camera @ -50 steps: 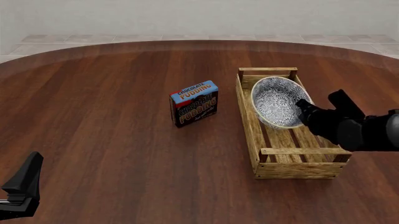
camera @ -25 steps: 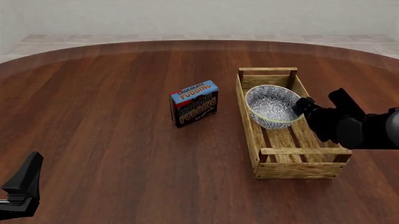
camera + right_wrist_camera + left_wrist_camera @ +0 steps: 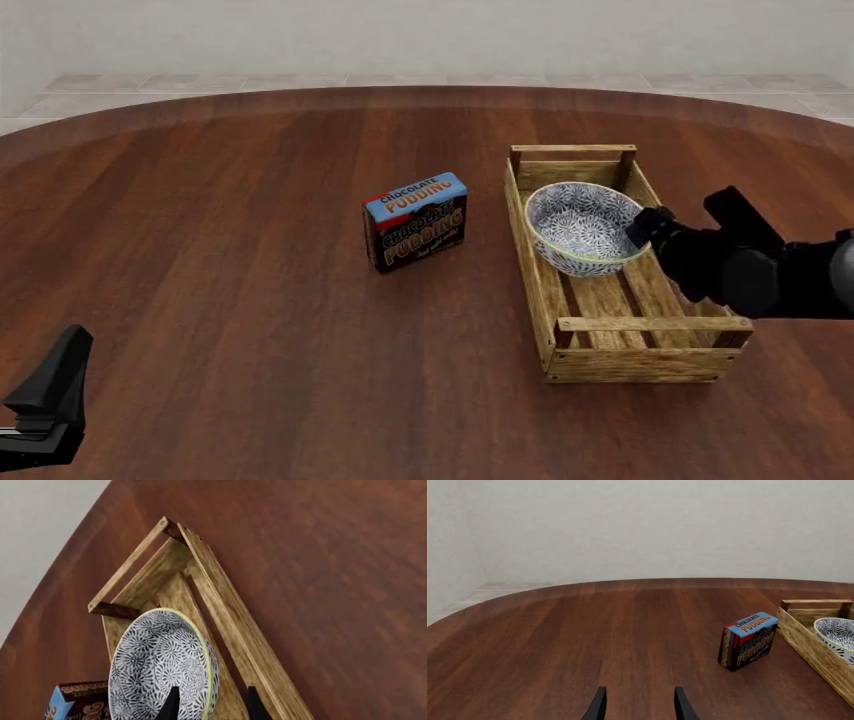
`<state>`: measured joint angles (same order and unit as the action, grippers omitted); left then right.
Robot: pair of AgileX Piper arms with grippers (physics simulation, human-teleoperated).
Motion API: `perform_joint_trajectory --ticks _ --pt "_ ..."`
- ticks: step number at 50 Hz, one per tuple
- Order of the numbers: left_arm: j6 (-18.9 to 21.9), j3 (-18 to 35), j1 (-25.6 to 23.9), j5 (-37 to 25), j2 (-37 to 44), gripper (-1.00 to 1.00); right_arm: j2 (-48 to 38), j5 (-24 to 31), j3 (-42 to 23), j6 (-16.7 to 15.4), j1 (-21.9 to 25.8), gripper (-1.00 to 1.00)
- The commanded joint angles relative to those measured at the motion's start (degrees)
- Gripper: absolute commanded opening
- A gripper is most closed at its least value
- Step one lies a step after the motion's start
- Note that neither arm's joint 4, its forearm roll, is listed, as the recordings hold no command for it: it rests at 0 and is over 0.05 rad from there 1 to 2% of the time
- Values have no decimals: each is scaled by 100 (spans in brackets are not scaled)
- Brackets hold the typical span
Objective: Pick up the bowl on the left and put it in the tray.
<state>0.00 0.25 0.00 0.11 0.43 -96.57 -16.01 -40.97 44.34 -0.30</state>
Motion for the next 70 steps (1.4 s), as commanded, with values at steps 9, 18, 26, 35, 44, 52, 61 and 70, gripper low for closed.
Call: perform_joint_trajectory --ticks 9,18,26,35,44,52,61,70 --pt "0 0 0 0 0 100 174 29 84 -39 22 100" --pt "0 0 0 0 0 100 300 37 148 -30 52 100" --pt "0 0 0 0 0 100 517 66 254 -63 57 100" --pt "0 0 0 0 0 100 604 80 289 -55 83 100" --pt "0 0 0 0 0 100 681 137 284 -93 63 100" --pt "0 0 0 0 0 100 740 148 312 -83 90 100" --pt "0 0 0 0 0 100 880 154 398 -66 163 100" --pt "0 0 0 0 0 100 1023 162 484 -48 233 100"
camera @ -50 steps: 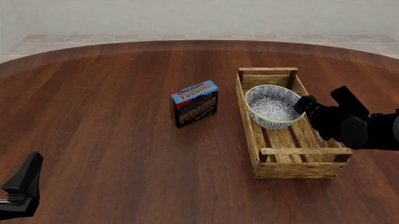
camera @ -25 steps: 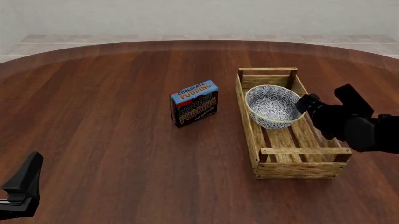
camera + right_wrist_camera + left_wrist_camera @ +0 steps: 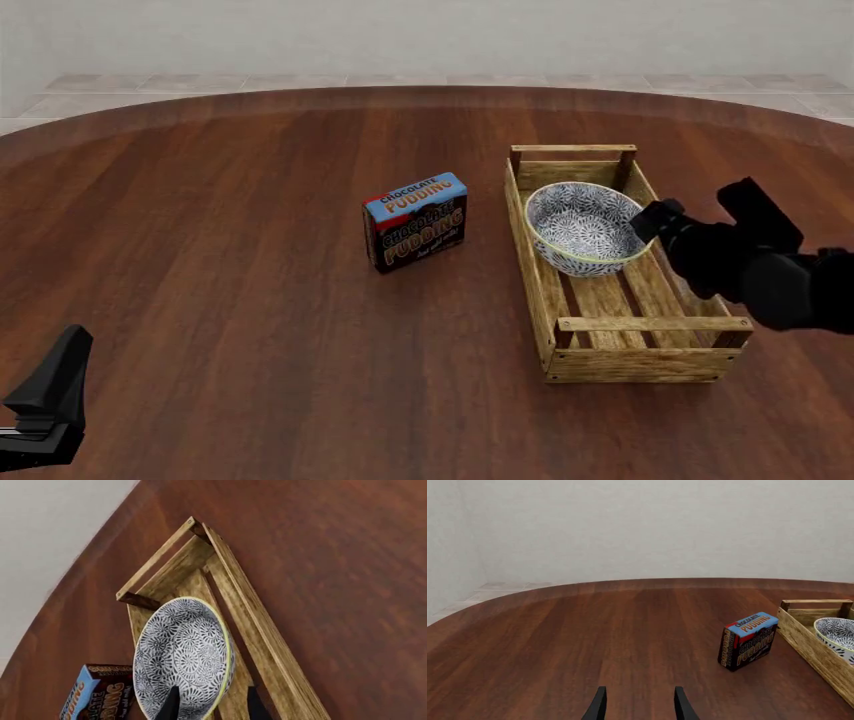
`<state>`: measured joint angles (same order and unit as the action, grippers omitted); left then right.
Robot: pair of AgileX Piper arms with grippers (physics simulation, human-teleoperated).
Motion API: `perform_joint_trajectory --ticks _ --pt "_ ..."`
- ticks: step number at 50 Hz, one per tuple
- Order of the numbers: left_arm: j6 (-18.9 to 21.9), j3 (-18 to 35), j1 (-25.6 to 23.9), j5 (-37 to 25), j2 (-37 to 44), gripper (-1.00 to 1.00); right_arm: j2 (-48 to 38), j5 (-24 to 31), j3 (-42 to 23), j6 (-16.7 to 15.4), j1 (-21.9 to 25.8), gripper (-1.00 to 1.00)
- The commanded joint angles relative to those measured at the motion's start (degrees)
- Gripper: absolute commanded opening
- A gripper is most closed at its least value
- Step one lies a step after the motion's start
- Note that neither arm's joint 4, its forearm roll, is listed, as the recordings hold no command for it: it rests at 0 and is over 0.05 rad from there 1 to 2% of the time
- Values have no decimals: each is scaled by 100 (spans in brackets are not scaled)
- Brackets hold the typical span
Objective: Pick up the bowl on the left and put it in the tray.
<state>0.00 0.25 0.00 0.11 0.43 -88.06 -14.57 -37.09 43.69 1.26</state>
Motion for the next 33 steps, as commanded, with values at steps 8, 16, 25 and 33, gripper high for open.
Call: perform_joint_trajectory --ticks 8,16,25,33 --pt "0 0 0 0 0 100 381 73 163 -12 83 100" --pt "0 0 0 0 0 100 472 86 209 -1 115 100" --pt "0 0 0 0 0 100 550 72 274 16 159 100" --pt "0 0 0 0 0 100 658 74 344 -6 204 100"
